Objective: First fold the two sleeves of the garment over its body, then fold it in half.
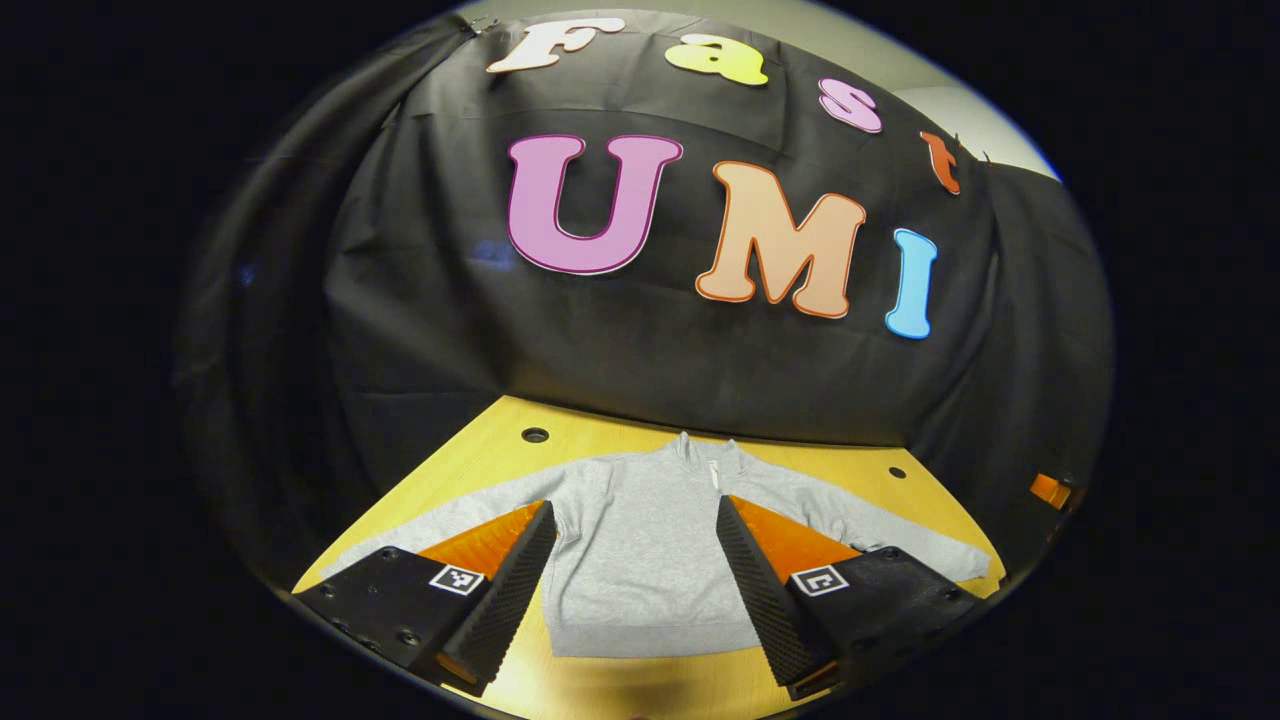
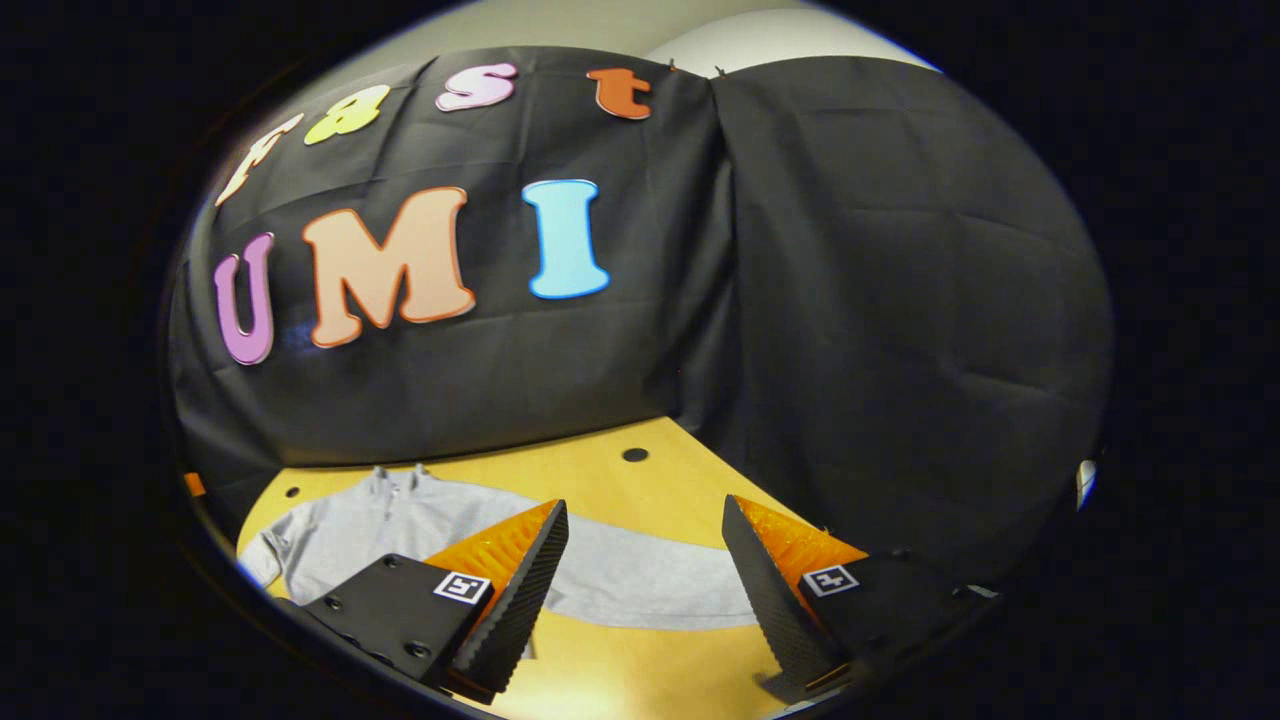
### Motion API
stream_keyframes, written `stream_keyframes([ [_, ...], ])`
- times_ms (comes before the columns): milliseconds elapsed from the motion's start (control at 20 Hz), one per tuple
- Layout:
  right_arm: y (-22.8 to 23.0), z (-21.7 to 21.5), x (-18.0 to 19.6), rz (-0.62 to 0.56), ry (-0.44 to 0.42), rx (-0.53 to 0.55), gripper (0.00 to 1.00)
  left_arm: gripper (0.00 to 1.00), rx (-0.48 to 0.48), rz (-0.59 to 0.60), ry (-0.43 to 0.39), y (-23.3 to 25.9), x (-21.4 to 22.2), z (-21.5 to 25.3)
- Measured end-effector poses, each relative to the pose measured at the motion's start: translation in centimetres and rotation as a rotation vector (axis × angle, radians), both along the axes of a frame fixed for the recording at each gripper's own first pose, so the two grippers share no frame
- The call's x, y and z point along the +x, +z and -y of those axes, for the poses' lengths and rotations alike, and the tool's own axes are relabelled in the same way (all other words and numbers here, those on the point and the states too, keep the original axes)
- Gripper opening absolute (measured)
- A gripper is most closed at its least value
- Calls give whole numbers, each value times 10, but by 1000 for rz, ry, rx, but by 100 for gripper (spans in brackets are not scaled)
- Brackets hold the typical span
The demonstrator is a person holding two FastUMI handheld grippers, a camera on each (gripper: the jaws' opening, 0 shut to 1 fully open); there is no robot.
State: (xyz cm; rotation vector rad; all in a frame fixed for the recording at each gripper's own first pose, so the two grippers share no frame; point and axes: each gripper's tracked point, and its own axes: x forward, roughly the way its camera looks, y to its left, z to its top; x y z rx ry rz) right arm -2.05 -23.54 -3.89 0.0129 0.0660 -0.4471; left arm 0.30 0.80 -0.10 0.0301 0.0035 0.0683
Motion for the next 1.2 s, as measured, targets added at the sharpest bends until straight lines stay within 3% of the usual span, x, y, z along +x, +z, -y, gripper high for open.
stream_keyframes([
  [350,-57,80,0,-116,-90,27,98,95,0,-3,57,-2,-2,-6],
  [550,-103,119,6,-208,-119,62,94,95,-2,0,98,-6,-8,-12],
  [600,-115,124,11,-225,-116,85,98,95,2,2,110,-6,-9,-15],
  [650,-125,129,12,-238,-115,106,94,95,4,-4,120,-8,-9,-17],
  [750,-145,137,12,-282,-110,138,97,95,4,-15,140,-14,-12,-20],
  [1050,-189,155,18,-381,-110,192,94,95,3,-36,156,-21,-13,-18],
  [1100,-193,158,18,-386,-118,199,98,95,6,-36,155,-22,-13,-17],
  [1150,-195,160,17,-395,-125,207,94,95,10,-37,156,-22,-14,-16],
  [1200,-203,165,17,-407,-129,217,98,95,13,-37,157,-23,-14,-15],
])
